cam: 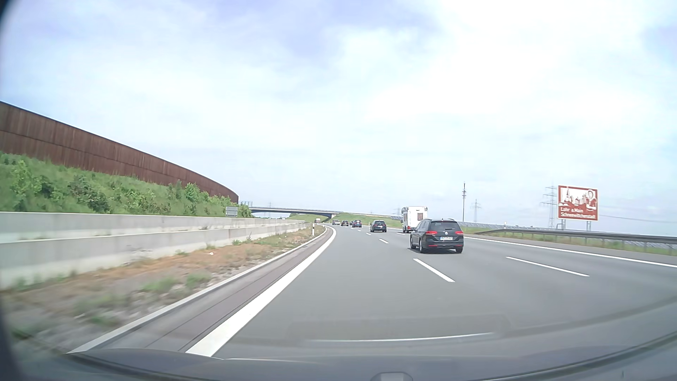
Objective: Follow the waypoints while adhering to traffic rules and regulations
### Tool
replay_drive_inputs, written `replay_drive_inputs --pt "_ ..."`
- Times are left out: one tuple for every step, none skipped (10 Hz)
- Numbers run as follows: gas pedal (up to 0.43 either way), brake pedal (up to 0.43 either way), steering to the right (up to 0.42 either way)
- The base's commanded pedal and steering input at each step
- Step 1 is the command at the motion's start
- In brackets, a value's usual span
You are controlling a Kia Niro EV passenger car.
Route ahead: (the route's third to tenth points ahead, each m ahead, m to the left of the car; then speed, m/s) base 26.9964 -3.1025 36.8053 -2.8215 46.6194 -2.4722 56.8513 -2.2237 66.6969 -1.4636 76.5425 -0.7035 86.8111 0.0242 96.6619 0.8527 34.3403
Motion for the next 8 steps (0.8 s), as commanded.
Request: replay_drive_inputs --pt "0.398 0.0 -0.008" --pt "0.398 0.0 -0.008" --pt "0.398 0.0 -0.008" --pt "0.398 0.0 -0.008" --pt "0.398 0.0 -0.008" --pt "0.398 0.0 -0.008" --pt "0.398 0.0 -0.008" --pt "0.398 0.0 -0.008"
